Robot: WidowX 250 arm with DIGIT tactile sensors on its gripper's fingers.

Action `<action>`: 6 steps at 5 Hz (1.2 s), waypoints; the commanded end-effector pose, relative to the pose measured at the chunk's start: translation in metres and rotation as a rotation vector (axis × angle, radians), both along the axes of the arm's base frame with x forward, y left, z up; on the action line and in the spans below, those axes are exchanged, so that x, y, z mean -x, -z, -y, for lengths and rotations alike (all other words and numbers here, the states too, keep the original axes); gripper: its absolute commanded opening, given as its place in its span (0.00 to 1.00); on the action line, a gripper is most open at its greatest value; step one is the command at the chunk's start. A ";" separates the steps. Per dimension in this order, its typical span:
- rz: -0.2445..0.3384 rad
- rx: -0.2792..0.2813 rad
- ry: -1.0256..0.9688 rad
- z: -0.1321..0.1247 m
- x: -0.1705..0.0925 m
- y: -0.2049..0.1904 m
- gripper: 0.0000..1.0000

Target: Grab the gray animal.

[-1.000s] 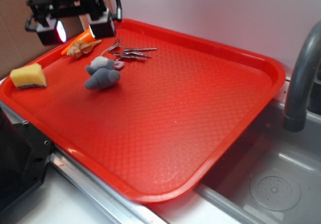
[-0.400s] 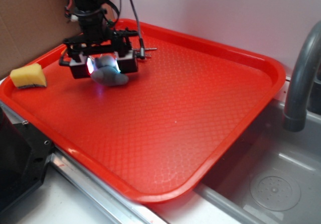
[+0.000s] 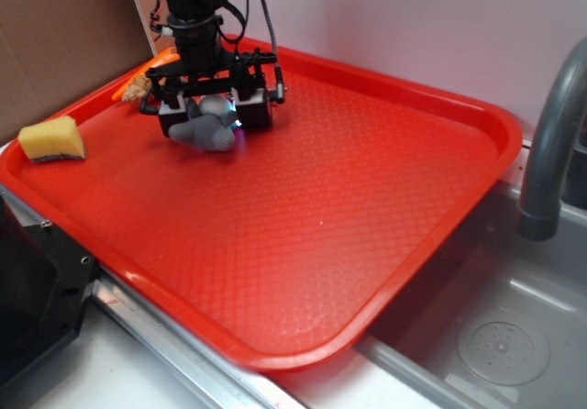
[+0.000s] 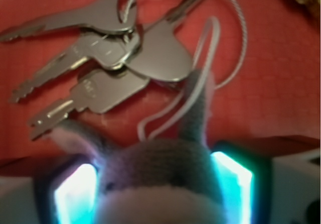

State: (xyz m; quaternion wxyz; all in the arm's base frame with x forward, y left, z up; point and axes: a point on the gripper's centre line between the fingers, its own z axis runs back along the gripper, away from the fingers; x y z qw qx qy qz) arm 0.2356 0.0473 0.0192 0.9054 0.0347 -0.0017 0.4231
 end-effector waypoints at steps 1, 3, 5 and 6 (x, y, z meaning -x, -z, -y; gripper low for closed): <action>0.073 -0.030 0.064 -0.009 0.020 -0.059 0.00; 0.118 -0.015 0.350 0.000 0.050 -0.157 0.00; 0.181 -0.024 0.610 0.047 0.047 -0.211 0.00; 0.188 0.021 0.654 0.055 0.048 -0.224 0.00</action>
